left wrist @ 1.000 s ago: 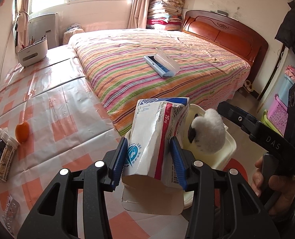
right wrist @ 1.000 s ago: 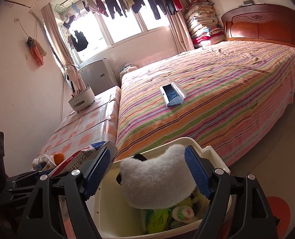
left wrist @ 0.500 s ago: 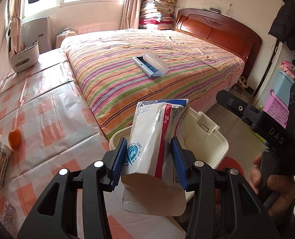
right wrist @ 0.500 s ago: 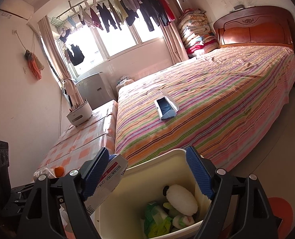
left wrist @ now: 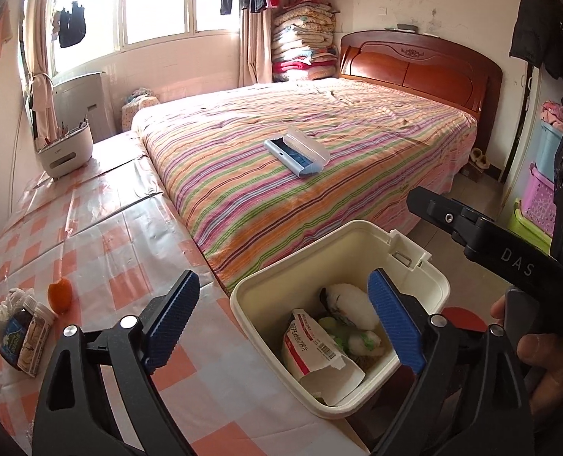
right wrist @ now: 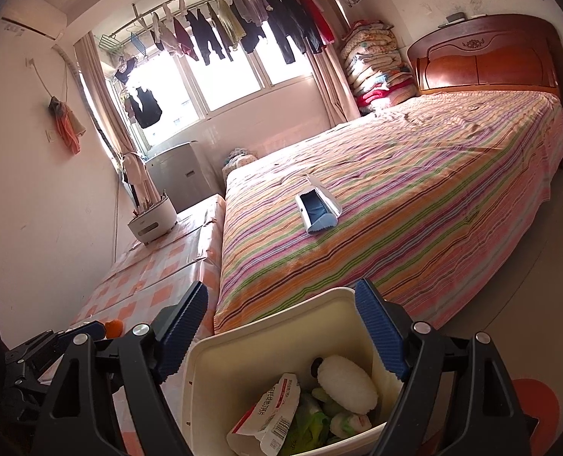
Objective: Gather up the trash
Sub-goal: 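Open the left tool to drop the medicine box into the bin, then move both tools back to the items left on the table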
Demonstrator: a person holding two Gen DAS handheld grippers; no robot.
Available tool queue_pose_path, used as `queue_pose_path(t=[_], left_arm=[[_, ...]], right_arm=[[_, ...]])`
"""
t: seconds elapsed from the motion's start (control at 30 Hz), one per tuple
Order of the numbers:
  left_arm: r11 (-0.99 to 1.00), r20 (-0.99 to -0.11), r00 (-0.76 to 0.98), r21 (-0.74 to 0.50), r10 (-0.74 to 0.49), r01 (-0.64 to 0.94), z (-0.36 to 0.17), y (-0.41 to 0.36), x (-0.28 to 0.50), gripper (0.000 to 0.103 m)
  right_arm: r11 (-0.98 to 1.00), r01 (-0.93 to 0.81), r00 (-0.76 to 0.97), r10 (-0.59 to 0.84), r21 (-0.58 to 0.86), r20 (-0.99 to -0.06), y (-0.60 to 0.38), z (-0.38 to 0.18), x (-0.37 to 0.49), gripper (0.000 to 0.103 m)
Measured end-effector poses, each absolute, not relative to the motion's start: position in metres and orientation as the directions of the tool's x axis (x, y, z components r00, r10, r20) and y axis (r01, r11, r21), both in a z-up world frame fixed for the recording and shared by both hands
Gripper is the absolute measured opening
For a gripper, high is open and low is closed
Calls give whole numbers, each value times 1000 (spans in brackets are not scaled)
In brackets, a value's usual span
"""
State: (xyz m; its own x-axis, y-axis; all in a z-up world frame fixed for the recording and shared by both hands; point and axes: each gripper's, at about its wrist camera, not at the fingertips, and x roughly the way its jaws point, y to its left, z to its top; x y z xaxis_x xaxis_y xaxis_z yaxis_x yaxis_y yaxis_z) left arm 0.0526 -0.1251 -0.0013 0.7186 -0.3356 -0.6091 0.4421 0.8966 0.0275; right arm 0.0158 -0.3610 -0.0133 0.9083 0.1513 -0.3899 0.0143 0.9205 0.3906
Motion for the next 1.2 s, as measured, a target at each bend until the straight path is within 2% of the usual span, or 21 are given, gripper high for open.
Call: queue_pose_path(t=[0.27,0.73,1.0,1.2], left_arm=[[920,-620,732,41,-281,389,1,-107,54,89],[973,-635,749,-15,-187,230,10,-40,73,89],[983,-645,743,-79,-177,166,12,-5,78,89],[987,-650,744,-67,-156,149,11,3,77,89]], right_arm=[[923,-4,905,167,384,-392,-353,-13,18,78],[930,-54,890,210,364,-404,-324,-12,26,78],[929,-88,880,242,360,-409,-306,-11,31,78],[924,-106,874,262,366,-409,-295,-12,33,78]])
